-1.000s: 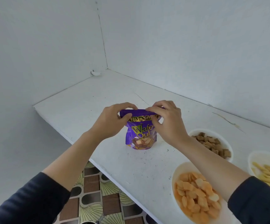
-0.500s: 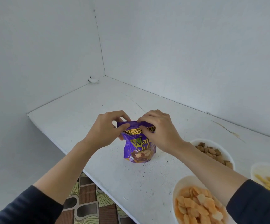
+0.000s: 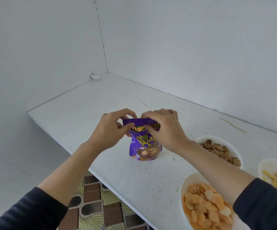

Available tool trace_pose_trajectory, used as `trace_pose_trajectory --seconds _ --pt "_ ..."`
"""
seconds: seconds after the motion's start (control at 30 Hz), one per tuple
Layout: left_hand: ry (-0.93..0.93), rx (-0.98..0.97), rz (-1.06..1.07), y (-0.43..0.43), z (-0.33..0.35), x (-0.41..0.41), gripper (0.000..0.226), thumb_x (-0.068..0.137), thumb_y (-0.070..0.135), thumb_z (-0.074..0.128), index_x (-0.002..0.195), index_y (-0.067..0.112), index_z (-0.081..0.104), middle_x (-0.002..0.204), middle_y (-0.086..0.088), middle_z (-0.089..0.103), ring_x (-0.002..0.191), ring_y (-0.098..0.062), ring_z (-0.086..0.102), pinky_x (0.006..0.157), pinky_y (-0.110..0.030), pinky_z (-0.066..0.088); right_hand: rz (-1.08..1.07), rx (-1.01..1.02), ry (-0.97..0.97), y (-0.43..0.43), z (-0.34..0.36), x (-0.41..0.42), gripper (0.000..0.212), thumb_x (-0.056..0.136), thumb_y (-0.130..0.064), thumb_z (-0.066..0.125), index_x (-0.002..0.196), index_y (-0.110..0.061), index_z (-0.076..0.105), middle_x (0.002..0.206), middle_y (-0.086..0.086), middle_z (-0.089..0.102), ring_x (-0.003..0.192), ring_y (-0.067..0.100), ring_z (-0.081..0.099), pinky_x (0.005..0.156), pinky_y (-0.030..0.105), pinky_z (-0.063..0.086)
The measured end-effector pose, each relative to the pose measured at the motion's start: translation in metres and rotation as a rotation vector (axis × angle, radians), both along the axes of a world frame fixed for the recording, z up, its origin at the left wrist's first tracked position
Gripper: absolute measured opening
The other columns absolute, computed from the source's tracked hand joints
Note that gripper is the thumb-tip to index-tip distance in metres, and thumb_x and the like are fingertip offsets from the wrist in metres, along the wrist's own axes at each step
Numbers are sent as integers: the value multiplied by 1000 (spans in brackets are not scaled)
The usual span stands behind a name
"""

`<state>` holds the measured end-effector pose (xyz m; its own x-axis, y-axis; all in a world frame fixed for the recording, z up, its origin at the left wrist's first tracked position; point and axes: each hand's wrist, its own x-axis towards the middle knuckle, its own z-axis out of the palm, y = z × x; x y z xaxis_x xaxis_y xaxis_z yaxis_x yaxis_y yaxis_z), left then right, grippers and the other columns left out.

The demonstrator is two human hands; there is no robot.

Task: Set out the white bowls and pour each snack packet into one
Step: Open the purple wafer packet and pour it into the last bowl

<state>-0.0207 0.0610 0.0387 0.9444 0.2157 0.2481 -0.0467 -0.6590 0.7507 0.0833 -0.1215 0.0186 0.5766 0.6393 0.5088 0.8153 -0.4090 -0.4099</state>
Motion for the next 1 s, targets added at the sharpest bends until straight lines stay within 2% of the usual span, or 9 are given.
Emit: trace_pose_trajectory --seconds 0.13,0.27,0.37,0.43,0.53,0.67,0.73,0.87,1.0 --pt "5 -3 10 2 0 2 15 93 8 71 104 18 71 87 -1 75 61 -14 75 49 -8 40 17 60 -46 -1 -3 5 21 89 -19 67 106 -28 76 98 -12 76 95 13 64 99 46 36" --pt "-11 -36 27 4 -2 4 12 93 10 73 102 17 71 88 -2 76 61 -15 75 48 -9 41 42 96 -107 -3 -8 9 20 90 -17 69 107 -24 78 100 -11 77 91 12 66 95 47 42" --pt "-75 -29 60 4 -7 4 13 91 8 74 100 18 74 87 0 75 54 -15 72 47 -9 40 75 101 -142 -4 -9 12 18 91 -17 69 106 -21 78 100 -12 77 89 13 68 93 47 44" --pt "-165 47 69 4 -13 4 14 90 9 76 100 19 78 89 4 74 50 -12 67 48 -9 40 88 98 -161 -5 -9 13 17 92 -16 69 106 -20 79 101 -13 77 88 12 68 91 47 45" --pt "-303 238 58 6 -20 5 15 88 12 80 102 16 82 94 6 74 54 -6 57 53 -14 44 96 98 -179 -7 -8 12 17 91 -14 68 104 -20 79 99 -13 77 86 13 69 89 48 46" --pt "-391 316 57 8 -25 4 13 88 12 80 100 14 83 96 3 77 60 -15 61 54 -27 51 105 88 -204 -9 -6 10 19 90 -13 68 105 -17 79 102 -10 78 86 15 70 89 49 47" --pt "-392 296 48 8 -25 3 13 87 10 80 99 13 83 95 3 78 60 -11 58 54 -25 49 97 93 -188 -11 -6 9 19 91 -12 68 105 -17 79 103 -9 78 86 15 70 88 49 48" --pt "-352 250 8 11 -21 3 14 87 7 79 100 11 83 95 1 77 58 1 56 54 -8 40 91 133 -147 -10 -3 8 17 91 -12 68 102 -17 79 99 -8 78 89 15 71 85 48 50" --pt "-295 195 -1 12 -17 3 15 87 7 79 100 14 83 93 3 75 52 -7 55 52 -10 40 104 152 -152 -7 -4 6 16 89 -9 70 99 -17 80 97 -7 78 87 18 71 82 49 51"
